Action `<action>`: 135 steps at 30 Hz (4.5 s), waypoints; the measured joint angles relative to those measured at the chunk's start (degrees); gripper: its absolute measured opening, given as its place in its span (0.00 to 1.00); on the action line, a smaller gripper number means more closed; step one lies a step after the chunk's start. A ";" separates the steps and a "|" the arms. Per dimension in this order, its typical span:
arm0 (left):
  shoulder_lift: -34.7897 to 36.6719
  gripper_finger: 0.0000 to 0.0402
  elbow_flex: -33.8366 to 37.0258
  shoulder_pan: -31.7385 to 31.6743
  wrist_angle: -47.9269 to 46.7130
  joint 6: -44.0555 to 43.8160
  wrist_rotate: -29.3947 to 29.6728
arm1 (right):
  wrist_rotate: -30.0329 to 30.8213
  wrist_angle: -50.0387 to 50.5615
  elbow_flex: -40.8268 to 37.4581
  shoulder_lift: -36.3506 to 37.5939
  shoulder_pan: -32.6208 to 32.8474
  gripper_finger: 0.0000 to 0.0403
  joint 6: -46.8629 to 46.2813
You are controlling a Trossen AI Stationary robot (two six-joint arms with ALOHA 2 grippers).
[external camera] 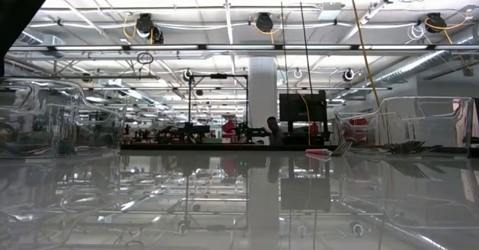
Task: Sort silverware by color (type)
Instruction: Put the pink fork into the bottom right transparent bin
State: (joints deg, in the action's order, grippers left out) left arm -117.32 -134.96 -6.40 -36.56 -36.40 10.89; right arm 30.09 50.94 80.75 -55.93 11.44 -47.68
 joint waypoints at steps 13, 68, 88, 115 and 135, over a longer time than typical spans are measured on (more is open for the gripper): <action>5.25 0.07 -0.04 3.36 11.96 3.83 8.65 | 0.13 -22.03 0.00 -1.48 -0.02 0.49 16.15; 5.51 0.07 -0.04 11.87 14.71 13.38 27.94 | 17.64 -39.54 0.00 -14.27 1.68 0.31 45.59; 5.78 0.26 -0.04 12.53 11.24 9.89 26.66 | 17.12 -38.37 -0.02 -14.12 1.81 0.18 42.62; 23.41 0.41 0.02 12.16 -35.66 3.49 21.91 | -3.24 -19.58 0.00 -4.47 11.59 0.18 22.70; 23.15 0.41 -0.04 13.65 -40.13 -1.44 22.11 | -11.92 19.80 16.17 -10.20 27.79 0.18 -4.32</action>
State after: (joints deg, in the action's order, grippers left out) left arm -94.17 -135.00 7.25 -76.69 -37.83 33.01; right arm 18.17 70.73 96.92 -66.13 39.23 -52.00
